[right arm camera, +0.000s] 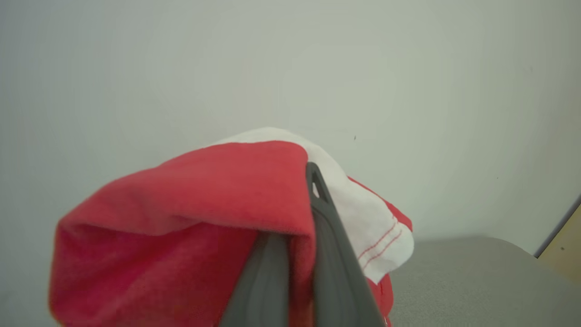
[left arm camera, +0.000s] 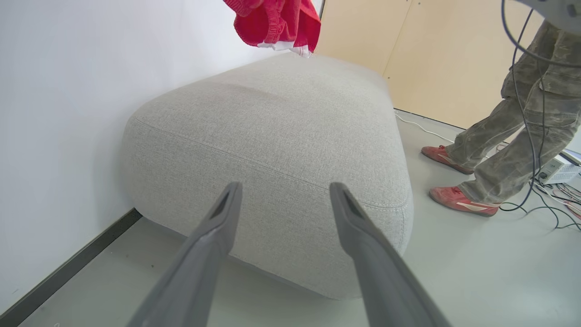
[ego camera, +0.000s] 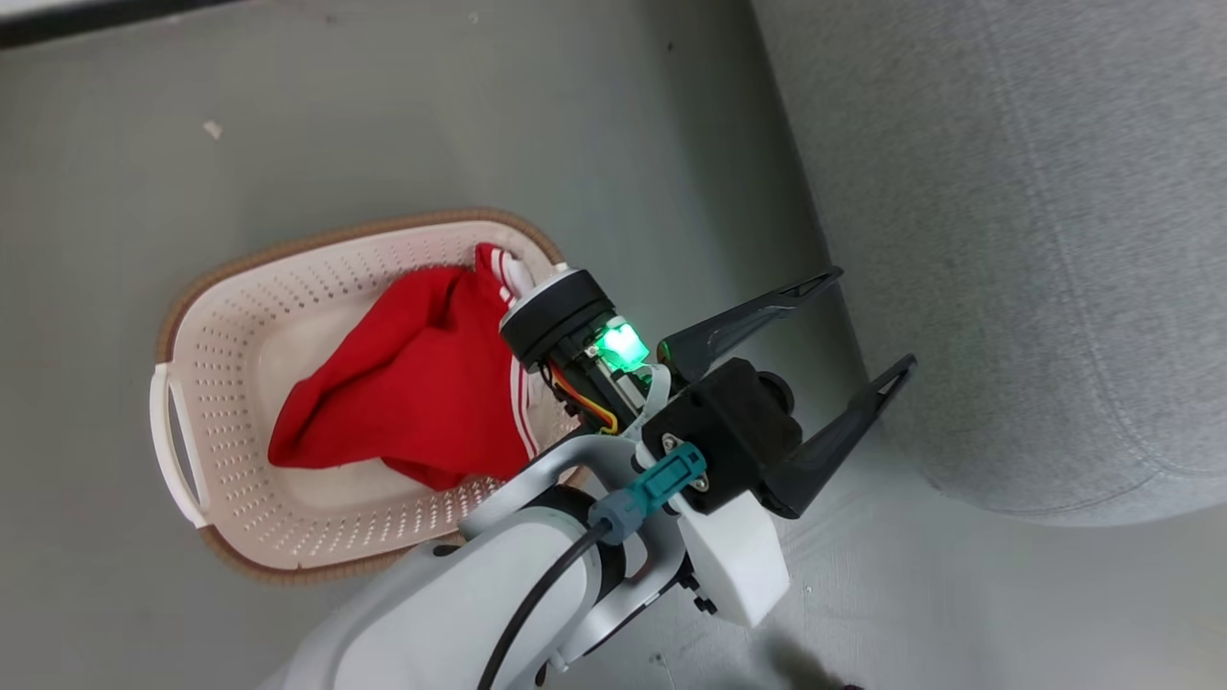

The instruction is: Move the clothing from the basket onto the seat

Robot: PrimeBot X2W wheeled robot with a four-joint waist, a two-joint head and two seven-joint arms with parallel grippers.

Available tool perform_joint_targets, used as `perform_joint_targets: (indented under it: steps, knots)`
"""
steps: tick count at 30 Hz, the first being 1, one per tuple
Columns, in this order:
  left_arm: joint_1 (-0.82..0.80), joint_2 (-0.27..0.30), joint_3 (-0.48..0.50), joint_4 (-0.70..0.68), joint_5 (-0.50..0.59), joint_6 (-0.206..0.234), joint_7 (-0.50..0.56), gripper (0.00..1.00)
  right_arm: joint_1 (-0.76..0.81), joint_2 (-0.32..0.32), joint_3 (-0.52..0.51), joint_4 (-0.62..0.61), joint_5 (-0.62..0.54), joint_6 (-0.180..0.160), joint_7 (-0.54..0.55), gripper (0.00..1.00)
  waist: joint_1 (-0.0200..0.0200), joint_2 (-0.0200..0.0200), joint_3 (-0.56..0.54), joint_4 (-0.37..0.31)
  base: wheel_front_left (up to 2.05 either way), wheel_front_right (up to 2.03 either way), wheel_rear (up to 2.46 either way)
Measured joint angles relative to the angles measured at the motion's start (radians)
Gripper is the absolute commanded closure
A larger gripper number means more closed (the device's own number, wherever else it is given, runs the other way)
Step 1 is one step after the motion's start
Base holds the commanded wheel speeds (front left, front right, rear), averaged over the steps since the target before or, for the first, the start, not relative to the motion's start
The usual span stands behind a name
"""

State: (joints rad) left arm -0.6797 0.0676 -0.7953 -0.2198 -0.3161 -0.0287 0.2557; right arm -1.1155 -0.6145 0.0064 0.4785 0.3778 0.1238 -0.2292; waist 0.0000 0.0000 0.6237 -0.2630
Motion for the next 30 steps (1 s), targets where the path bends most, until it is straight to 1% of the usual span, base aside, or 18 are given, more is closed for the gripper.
perform_joint_targets:
  steps: [6, 10, 13, 18, 21, 25, 30]
  knots:
    - [-0.018, 0.0, -0.007, -0.015, 0.01, 0.0, 0.007, 0.0, -0.006, -0.005, -0.037, 0.098, -0.003, 0.0, -0.001, 1.0, 0.0, 0.0, 0.052, 0.018, 0.0, 0.0, 0.0]
    - [-0.039, -0.001, -0.007, -0.028, 0.016, 0.0, 0.007, 0.0, -0.006, 0.024, -0.074, 0.17, 0.004, 0.0, -0.001, 1.0, 0.0, 0.0, 0.085, 0.031, 0.0, 0.0, 0.0]
    - [-0.052, -0.001, -0.007, -0.035, 0.019, 0.0, 0.007, 0.0, -0.005, 0.039, -0.11, 0.233, 0.004, 0.0, 0.0, 1.0, 0.0, 0.0, 0.11, 0.041, 0.0, 0.0, 0.0]
    - [-0.07, -0.001, -0.008, -0.039, 0.032, -0.001, 0.009, 0.0, -0.006, 0.04, -0.194, 0.334, -0.001, 0.0, 0.003, 1.0, 0.0, 0.0, 0.147, 0.058, 0.0, 0.0, 0.0]
    - [-0.077, -0.002, -0.009, -0.04, 0.036, -0.002, 0.012, 0.0, -0.013, 0.04, -0.234, 0.392, -0.008, 0.0, 0.022, 1.0, 0.0, 0.0, 0.168, 0.067, 0.0, 0.0, 0.0]
    - [-0.091, -0.002, -0.016, -0.04, 0.036, -0.011, 0.012, 0.0, -0.03, 0.042, -0.301, 0.475, -0.028, 0.0, 0.072, 1.0, 0.0, 0.0, 0.194, 0.078, 0.0, 0.0, 0.0]
    - [-0.112, -0.002, -0.022, -0.04, 0.036, -0.024, 0.01, 0.0, -0.044, 0.042, -0.348, 0.518, -0.041, 0.0, 0.097, 1.0, 0.0, 0.0, 0.222, 0.087, 0.0, 0.0, 0.0]
